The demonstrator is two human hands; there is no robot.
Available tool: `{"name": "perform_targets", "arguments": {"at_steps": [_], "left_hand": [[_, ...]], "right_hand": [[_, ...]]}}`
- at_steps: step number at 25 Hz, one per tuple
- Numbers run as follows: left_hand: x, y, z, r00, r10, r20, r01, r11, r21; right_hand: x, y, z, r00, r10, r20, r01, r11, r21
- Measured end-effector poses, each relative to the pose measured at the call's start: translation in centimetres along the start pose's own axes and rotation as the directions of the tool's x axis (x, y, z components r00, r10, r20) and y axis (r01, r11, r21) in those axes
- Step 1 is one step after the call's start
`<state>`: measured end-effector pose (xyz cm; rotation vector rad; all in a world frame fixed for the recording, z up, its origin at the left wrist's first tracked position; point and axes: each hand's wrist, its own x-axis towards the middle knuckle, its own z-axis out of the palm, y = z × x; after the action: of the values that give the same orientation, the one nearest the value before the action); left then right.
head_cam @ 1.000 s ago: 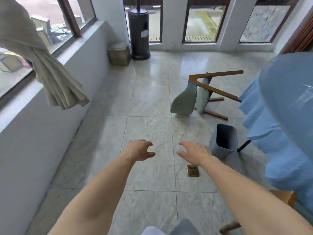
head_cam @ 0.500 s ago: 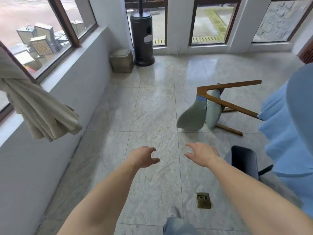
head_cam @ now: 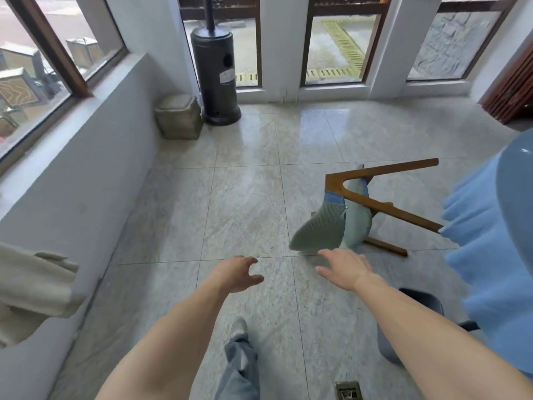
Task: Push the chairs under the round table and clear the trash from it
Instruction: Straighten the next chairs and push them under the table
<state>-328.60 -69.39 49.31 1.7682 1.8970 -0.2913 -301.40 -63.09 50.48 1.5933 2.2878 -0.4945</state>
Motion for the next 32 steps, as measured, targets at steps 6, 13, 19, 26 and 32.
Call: {"name": "perform_targets", "arguments": {"at_steps": [6,13,19,26,32], "left_hand": [[12.5,-4.3,-6.9,0.993,0.096,0.061,-0.099,0.994,0.035],[24.6,-5.8,-13.6,0.97,0.198,0.143,-0.214,0.971,0.108],[32.9,-1.7,-15.1,0.935,0.265,0.237,-0.306,0.94,0.152],[41.7,1.8,-14.4,0.921,0.205,0.33,-0.251,0.962,0.103],[49.2,3.1,-12.5,0.918,0.155,0.365,-0.164,0.986,-0.005]], "right_hand": [[11.2,-1.6,-4.5,0.995,0.098,0.002,-0.098,0.995,0.017],[18.8,-1.7,-8.1,0.974,0.225,0.03,-0.226,0.972,0.065],[24.1,2.9,-9.0,0.951,0.298,0.084,-0.306,0.947,0.102],[32.7,9.6,-9.6,0.949,0.262,0.173,-0.284,0.952,0.116],[41.6,13.1,-8.1,0.949,0.187,0.252,-0.209,0.976,0.06]]}}
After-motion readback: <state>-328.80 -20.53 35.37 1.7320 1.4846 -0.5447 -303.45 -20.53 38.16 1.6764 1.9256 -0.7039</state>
